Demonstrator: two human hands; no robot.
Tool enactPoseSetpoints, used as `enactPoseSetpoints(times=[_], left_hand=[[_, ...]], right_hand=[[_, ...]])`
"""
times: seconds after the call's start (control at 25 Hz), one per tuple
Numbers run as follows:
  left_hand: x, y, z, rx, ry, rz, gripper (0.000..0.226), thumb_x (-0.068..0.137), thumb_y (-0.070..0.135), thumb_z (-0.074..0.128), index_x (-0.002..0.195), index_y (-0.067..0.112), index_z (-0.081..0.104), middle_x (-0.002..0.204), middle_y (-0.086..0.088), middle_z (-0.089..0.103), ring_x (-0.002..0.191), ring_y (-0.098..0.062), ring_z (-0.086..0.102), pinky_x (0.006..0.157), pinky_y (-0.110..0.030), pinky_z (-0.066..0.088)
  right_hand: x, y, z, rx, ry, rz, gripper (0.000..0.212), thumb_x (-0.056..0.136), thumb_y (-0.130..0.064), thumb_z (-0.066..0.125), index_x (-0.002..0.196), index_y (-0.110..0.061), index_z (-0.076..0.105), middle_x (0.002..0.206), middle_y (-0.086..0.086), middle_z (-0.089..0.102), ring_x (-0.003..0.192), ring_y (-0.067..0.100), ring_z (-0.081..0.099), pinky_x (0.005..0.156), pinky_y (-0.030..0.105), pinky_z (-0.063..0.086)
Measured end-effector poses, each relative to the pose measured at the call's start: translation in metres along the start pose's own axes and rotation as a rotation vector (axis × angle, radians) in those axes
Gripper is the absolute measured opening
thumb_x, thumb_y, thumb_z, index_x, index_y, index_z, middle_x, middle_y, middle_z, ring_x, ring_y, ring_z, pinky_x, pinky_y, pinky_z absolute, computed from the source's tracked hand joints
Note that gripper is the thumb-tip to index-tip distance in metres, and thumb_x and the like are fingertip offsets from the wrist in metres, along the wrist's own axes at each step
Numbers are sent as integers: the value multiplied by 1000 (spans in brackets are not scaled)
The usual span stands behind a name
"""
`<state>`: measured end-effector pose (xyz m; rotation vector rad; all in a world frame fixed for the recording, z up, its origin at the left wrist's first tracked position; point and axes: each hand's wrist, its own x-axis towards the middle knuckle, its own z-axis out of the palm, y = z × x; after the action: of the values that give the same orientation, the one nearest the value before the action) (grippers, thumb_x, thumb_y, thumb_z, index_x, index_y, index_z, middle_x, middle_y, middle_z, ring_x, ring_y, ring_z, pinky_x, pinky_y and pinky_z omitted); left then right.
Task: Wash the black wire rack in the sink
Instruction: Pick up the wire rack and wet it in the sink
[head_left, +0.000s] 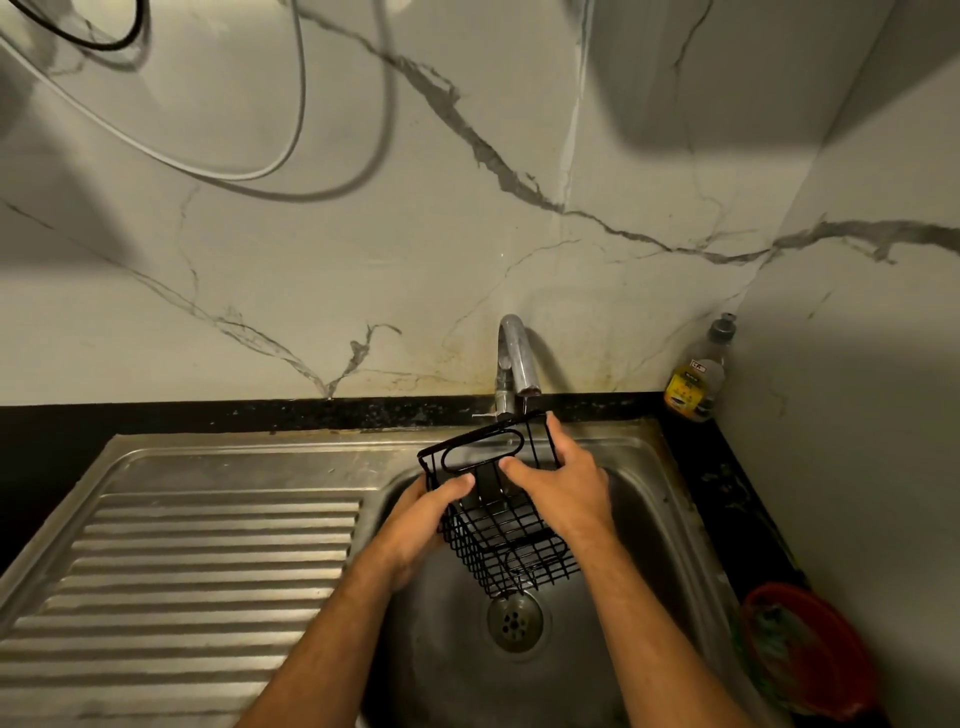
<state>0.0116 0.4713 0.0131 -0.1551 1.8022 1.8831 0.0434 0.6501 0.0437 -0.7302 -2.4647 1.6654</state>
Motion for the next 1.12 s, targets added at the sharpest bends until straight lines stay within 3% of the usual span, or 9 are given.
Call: enactPoseSetpoints(times=[0.08, 0.16, 0.36, 0.44, 0.6, 0.72, 0.92, 1.0, 1.12], left_hand=[[-3, 4, 0, -30, 16, 2, 30, 95, 16, 66, 124, 10, 65, 107, -10, 78, 99, -26, 74, 95, -45, 57], [-7, 7, 0, -46, 38, -1, 25, 95, 11, 63, 120, 9, 65, 103, -10, 79, 96, -27, 74, 95, -45, 57], [-10, 13, 5, 31, 27, 80, 34, 94, 31, 71, 124, 16, 66, 110, -2, 78, 102, -18, 75, 96, -40, 57], [-8, 19, 10, 91, 14, 113, 41, 92, 42, 72, 126, 22, 67, 115, 2, 77, 108, -14, 73, 101, -40, 55], [1, 26, 20, 234, -15, 157, 70, 74, 68, 78, 133, 34, 63, 127, 12, 70, 118, -6, 65, 107, -38, 50], [1, 30, 33, 267, -24, 177, 68, 78, 53, 82, 138, 39, 53, 124, 20, 61, 115, -4, 58, 99, -26, 47], [7, 35, 47, 267, -63, 207, 62, 72, 49, 87, 129, 36, 66, 118, 17, 73, 116, -6, 66, 109, -40, 49], [10, 40, 52, 262, -30, 203, 62, 77, 43, 86, 133, 34, 63, 115, 21, 68, 117, -5, 61, 104, -32, 45], [15, 47, 58, 284, 15, 175, 66, 79, 39, 86, 138, 29, 57, 122, 16, 64, 116, -7, 56, 98, -29, 43]], right_hand=[[2, -2, 5, -13, -1, -4, 98, 68, -57, 80, 149, -50, 26, 154, 3, 40, 140, 25, 39, 109, 51, 39], [2, -4, 8, -25, -10, -4, 99, 67, -57, 80, 149, -51, 26, 153, 3, 41, 139, 25, 39, 108, 50, 39], [6, 6, -3, 98, 0, 13, 92, 73, -49, 80, 150, -44, 30, 152, -2, 43, 139, 21, 41, 110, 44, 39], [8, 19, -11, 218, 20, 73, 88, 75, -48, 80, 148, -44, 33, 155, -1, 39, 138, 23, 42, 110, 49, 40], [5, 40, -21, 358, 44, 192, 82, 75, -50, 79, 145, -46, 36, 154, 2, 42, 123, 24, 56, 96, 55, 51], [7, 55, -32, 474, 42, 232, 76, 82, -41, 77, 147, -42, 39, 148, 5, 49, 117, 26, 60, 92, 56, 54], [4, 67, -41, 674, -18, 315, 76, 89, -33, 71, 153, -32, 30, 145, 7, 51, 121, 34, 59, 94, 64, 48], [3, 66, -43, 680, -50, 323, 63, 93, -33, 66, 149, -33, 37, 133, 1, 56, 112, 33, 61, 94, 62, 49], [-3, 55, -40, 669, -94, 317, 24, 97, -34, 59, 119, -41, 54, 111, -8, 56, 105, 23, 56, 92, 59, 48]])
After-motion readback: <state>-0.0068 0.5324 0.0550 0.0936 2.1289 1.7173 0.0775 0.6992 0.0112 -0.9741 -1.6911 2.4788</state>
